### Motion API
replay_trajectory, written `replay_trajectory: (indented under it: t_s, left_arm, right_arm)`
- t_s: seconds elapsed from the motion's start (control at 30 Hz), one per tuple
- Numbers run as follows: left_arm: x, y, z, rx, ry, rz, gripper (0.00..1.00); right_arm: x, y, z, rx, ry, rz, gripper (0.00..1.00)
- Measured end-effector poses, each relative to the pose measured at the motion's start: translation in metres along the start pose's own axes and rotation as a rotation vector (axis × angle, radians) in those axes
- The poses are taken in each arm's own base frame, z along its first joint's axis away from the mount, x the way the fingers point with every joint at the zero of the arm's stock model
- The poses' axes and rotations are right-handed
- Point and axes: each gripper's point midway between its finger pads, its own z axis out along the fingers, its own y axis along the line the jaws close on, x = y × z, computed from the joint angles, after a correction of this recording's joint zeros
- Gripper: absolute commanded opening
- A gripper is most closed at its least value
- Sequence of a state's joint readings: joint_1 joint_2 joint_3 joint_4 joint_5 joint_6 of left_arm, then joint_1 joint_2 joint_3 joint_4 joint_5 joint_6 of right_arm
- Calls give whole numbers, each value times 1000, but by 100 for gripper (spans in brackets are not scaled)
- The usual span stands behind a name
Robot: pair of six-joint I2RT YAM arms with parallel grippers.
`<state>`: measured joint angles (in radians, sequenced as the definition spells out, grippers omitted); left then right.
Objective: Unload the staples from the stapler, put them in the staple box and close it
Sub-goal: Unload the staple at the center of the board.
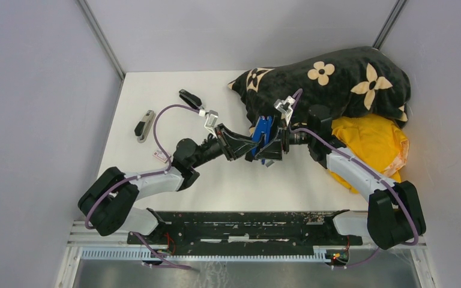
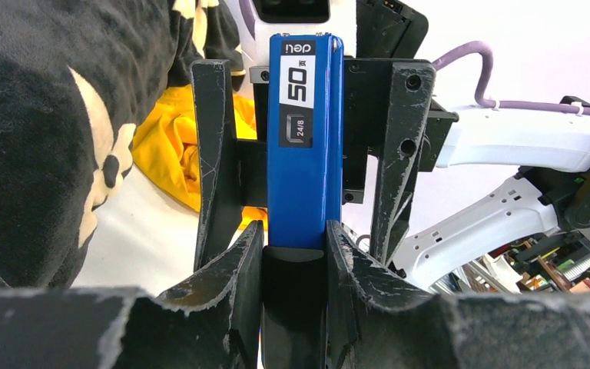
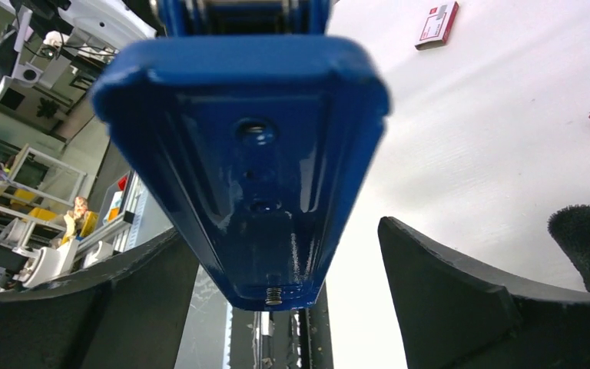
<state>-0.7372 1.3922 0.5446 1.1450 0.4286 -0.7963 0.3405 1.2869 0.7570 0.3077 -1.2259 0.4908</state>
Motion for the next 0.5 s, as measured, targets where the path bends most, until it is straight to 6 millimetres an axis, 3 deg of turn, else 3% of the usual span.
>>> replay_trajectory:
  t_s: [0.27, 0.4, 0.5]
  left_arm:
    - [1, -2, -3, 13, -7, 7, 3]
    - [2, -1, -3, 12, -1, 13, 3]
    - [7, 2, -5, 10, 23, 26, 3]
  right_arm:
    - [1, 0, 0, -1, 4, 8, 66]
    - [9, 0, -1, -4, 34, 3, 39]
    - [13, 2, -1, -7, 74, -21, 25]
